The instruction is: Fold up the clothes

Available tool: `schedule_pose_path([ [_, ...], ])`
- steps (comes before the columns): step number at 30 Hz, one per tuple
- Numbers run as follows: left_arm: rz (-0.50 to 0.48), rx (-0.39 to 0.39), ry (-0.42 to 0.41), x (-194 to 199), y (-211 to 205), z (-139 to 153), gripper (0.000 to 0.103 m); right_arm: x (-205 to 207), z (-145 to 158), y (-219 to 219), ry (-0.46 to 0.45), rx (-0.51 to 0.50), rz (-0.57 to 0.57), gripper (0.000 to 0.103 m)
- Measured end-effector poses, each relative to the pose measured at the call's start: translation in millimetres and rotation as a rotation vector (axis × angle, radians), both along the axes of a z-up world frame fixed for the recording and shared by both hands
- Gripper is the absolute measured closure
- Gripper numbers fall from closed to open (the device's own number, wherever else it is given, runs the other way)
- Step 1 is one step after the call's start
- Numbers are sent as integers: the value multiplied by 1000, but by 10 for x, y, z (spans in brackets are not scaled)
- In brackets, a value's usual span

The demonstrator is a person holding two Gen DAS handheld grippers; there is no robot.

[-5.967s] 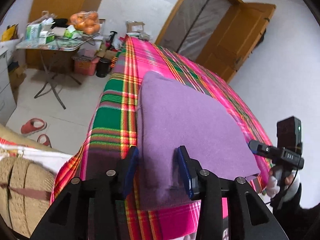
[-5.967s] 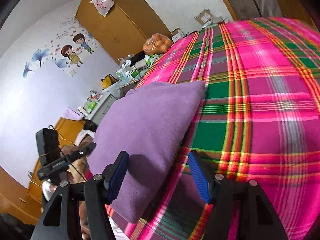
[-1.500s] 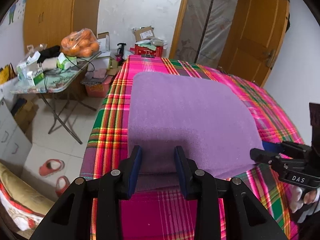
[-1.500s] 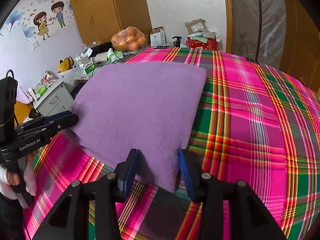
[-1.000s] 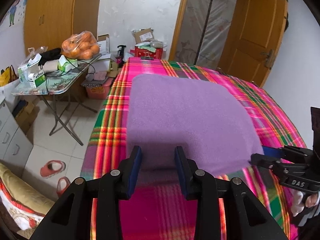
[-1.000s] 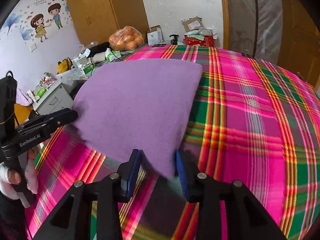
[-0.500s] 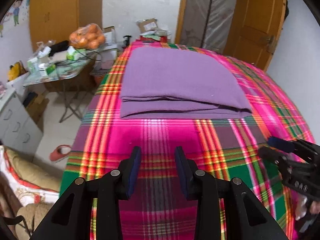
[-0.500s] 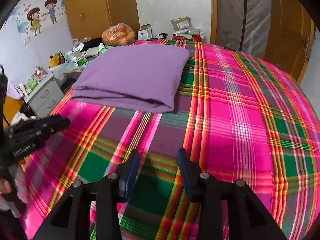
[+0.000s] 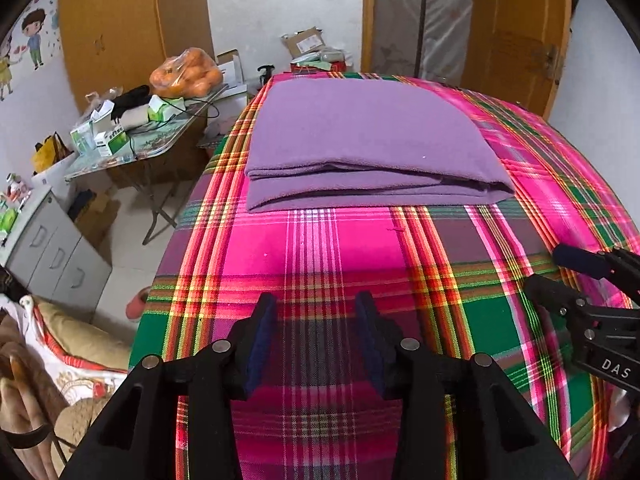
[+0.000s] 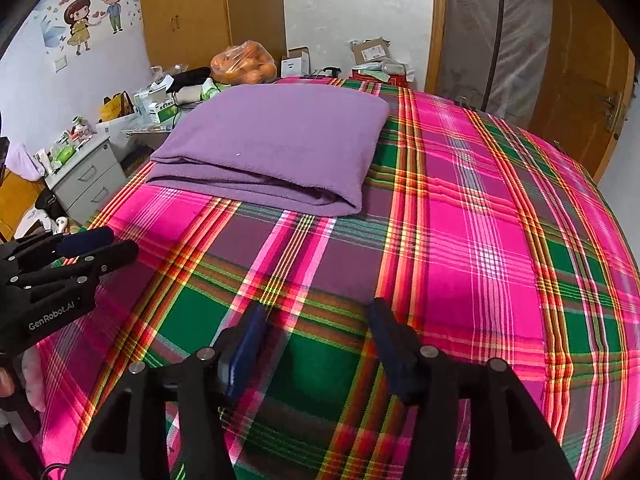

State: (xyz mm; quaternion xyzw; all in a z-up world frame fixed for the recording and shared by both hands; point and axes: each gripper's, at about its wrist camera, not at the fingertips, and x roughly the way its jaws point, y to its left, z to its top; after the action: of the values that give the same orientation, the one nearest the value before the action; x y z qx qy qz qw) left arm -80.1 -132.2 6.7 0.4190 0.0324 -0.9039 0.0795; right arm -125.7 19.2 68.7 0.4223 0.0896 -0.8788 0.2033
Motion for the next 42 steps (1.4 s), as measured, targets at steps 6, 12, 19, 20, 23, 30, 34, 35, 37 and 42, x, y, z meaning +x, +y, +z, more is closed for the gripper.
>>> schedule_pose_path([
  [6, 7, 2, -3, -45, -47, 0, 55, -14, 0, -1, -2, 0, 5, 43],
  [12, 19, 22, -13, -68, -106, -20, 33, -23, 2, -5, -5, -11, -12, 43],
  [19, 16, 17, -15, -70, -85, -23, 32, -37, -5, -18, 0, 2, -36, 43],
  [20, 16, 18, -15, -71, -85, -24, 32, -39, -7, -15, 0, 2, -42, 43],
  [23, 16, 18, -15, -77, -91, -23, 31, -53, -9, 21, 0, -3, -60, 43],
  [30, 16, 18, -15, -79, -83, -27, 31, -52, -19, 8, 2, 15, -63, 41],
  [34, 17, 18, -15, -81, -78, -25, 31, -46, -21, 2, 1, 16, -58, 39],
  [35, 17, 19, -15, -81, -81, -25, 31, -48, -21, -1, 0, 17, -55, 38],
  [37, 17, 19, -15, -82, -76, -25, 31, -54, -22, -11, -2, 19, -49, 34],
  [42, 17, 19, -15, -84, -72, -26, 31, -70, -32, -64, -5, 31, -33, 29],
])
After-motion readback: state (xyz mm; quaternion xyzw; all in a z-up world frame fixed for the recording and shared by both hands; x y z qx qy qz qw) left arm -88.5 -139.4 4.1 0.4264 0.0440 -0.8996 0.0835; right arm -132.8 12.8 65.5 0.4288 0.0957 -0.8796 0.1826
